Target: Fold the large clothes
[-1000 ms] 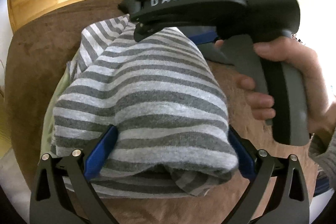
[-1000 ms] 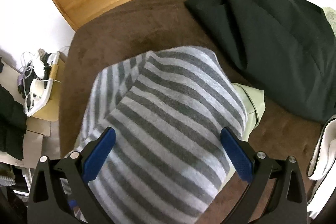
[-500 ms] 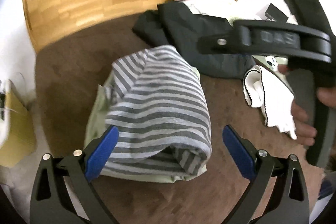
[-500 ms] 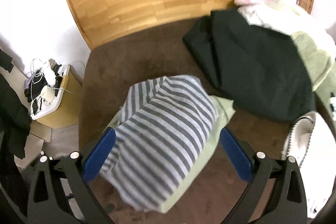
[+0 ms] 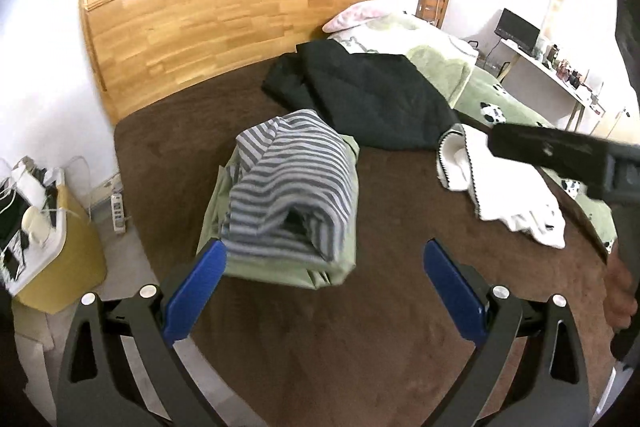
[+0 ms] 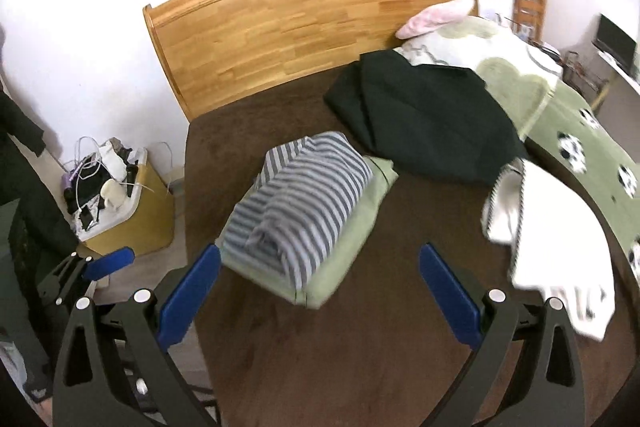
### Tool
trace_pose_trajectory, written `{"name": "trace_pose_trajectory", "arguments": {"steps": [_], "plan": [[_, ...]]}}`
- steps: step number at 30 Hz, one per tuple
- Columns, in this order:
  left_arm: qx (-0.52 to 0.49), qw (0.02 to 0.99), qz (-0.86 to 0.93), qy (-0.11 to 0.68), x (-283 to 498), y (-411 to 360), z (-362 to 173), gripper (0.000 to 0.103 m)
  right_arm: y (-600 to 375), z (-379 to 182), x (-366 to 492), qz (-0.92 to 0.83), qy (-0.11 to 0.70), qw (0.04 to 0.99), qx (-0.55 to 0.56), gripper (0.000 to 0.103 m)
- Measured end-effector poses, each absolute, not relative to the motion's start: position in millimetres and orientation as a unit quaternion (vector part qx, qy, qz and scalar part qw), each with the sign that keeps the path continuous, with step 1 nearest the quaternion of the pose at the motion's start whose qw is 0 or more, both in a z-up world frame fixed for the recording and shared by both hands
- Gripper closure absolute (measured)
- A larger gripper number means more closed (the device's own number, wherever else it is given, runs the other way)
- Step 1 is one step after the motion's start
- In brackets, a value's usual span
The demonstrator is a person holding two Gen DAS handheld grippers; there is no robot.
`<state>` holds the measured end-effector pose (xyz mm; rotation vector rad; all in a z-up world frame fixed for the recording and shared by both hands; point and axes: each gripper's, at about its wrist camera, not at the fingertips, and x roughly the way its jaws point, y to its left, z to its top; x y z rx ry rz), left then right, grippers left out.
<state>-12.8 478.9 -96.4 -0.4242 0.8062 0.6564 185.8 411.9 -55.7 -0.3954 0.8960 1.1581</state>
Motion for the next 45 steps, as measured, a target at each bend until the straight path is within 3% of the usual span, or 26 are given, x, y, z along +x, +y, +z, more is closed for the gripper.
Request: {"name": "trace_pose_trajectory", "arguments": {"steps": [14, 45], "plan": [[-0.177, 0.830, 0.317, 0.423, -46, 381, -39, 0.006, 282, 9, 118, 0.510, 0.395, 0.741, -0.183, 0.005], [-0.171, 0.832, 0.320, 0.420, -57, 394, -45, 0.006, 289, -26, 112, 0.513, 0.427, 0.721, -0.187, 0.005]]}}
